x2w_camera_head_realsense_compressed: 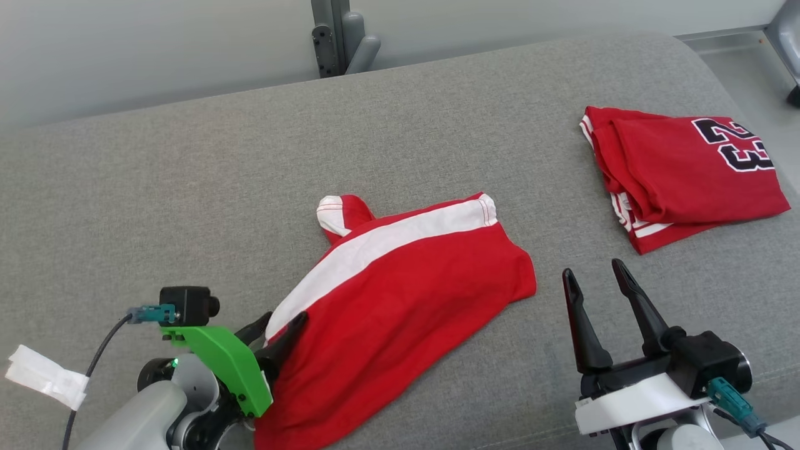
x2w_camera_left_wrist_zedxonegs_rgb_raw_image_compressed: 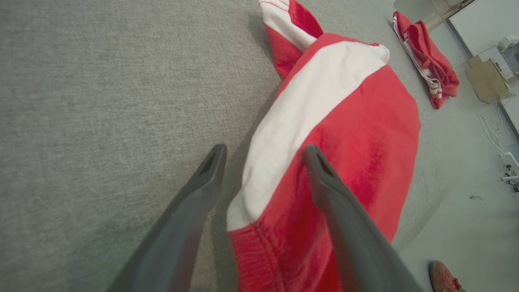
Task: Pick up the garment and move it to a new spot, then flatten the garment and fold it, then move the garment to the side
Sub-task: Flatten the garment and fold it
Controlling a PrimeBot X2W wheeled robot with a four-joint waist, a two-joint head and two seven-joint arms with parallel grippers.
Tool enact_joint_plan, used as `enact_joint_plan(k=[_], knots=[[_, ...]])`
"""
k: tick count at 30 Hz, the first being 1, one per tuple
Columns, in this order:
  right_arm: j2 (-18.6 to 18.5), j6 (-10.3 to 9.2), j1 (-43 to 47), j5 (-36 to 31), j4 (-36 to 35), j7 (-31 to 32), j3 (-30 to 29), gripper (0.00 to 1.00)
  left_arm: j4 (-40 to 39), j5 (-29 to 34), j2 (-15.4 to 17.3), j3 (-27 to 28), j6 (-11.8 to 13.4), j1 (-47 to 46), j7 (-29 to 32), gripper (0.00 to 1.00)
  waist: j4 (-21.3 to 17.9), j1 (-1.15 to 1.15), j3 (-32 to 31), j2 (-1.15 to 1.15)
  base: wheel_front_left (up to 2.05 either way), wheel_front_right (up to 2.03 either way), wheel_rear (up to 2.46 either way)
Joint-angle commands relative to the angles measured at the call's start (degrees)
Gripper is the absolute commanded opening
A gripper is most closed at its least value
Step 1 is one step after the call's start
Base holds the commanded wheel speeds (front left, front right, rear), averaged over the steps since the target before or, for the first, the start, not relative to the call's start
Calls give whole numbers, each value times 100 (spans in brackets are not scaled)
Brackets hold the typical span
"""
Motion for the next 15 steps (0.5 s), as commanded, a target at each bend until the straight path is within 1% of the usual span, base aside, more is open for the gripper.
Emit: enact_joint_plan(k=[1, 2, 3, 5, 8, 12, 13, 15], knots=[[-12, -7, -25, 70, -14, -3, -25, 100, 53, 99, -17, -59, -33, -82, 23, 100, -38, 0, 15, 0, 0, 0, 0], [-12, -8, -30, 69, -20, -3, -38, 100, 70, 96, -29, -101, -54, -77, 57, 82, -52, 0, 12, 0, 0, 0, 0], [-13, -7, -30, 86, -27, -3, -58, 100, 64, 121, -29, -134, -64, -91, 56, 0, -64, 0, 5, 0, 0, 0, 0], [-13, -7, -22, 121, -37, -3, -99, 100, 25, 248, 5, -205, -102, -140, -42, 0, -77, 0, -11, 0, 0, 0, 0], [-11, -7, -2, 149, -24, -3, -120, 100, 11, 806, 138, -300, -99, -330, -505, 0, -87, 0, -43, 0, 0, 0, 0], [-13, -7, 29, 256, -25, -3, -181, 100, -70, 1897, 275, -517, 172, -629, -1270, 0, -73, 0, -71, 0, 0, 0, 0], [-12, -7, 39, 272, -24, -3, -188, 100, -130, 2245, 331, -572, 289, -733, -1406, 0, -65, 0, -76, 0, 0, 0, 0], [-12, -7, 51, 309, -25, -3, -206, 100, -297, 2983, 430, -683, 609, -872, -1573, 0, -48, 0, -78, 0, 0, 0, 0]])
